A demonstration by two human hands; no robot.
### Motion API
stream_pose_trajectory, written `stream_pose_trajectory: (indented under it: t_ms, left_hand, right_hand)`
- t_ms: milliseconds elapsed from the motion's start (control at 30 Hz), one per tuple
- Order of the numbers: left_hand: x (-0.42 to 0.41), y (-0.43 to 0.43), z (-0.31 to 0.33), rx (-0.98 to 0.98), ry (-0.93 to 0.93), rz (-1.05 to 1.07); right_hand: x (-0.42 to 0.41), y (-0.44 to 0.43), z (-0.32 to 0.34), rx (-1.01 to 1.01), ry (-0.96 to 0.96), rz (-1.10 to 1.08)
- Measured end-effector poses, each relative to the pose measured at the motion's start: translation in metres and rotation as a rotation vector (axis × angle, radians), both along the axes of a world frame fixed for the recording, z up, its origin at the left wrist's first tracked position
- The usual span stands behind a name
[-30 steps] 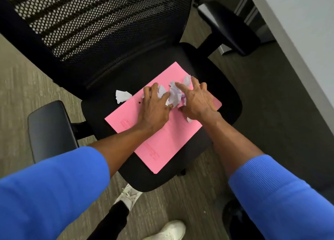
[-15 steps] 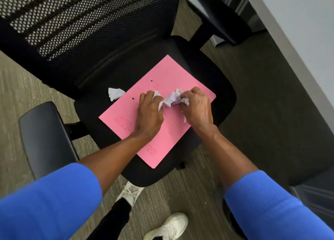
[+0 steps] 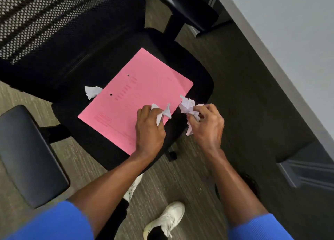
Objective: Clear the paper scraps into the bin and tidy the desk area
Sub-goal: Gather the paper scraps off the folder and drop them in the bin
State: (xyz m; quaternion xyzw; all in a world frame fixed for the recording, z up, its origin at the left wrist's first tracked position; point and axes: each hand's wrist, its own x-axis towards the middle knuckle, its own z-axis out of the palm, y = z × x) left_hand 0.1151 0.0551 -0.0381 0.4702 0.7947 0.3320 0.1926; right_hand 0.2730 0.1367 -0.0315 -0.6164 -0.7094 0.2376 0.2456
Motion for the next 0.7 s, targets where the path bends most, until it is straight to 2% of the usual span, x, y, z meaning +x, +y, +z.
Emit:
stream_pose_trajectory:
  t_ms: [300, 433, 567, 700]
  left_hand:
    - [0.108, -0.027, -0.012, -0.046, -0.038, -0.281]
    - [0.175, -0.041, -0.032, -0.084, -0.037, -0.424]
    - [0.206, -0.050, -0.052, -0.145, -0.029, -0.498]
    - [0.262, -0.065, -0.075, -0.308, -0.069, -0.615]
  right_hand:
    - [0.116, -0.075, -0.026, -0.046, -0.023, -0.309]
    - [0.184, -0.124, -0.051, -0.225, -0.072, -0.526]
    - [0.216, -0.154, -0.068, -0.222, -0.084, -0.500]
    - [0.271, -0.189, -0.095, -0.287, 0.025, -0.619]
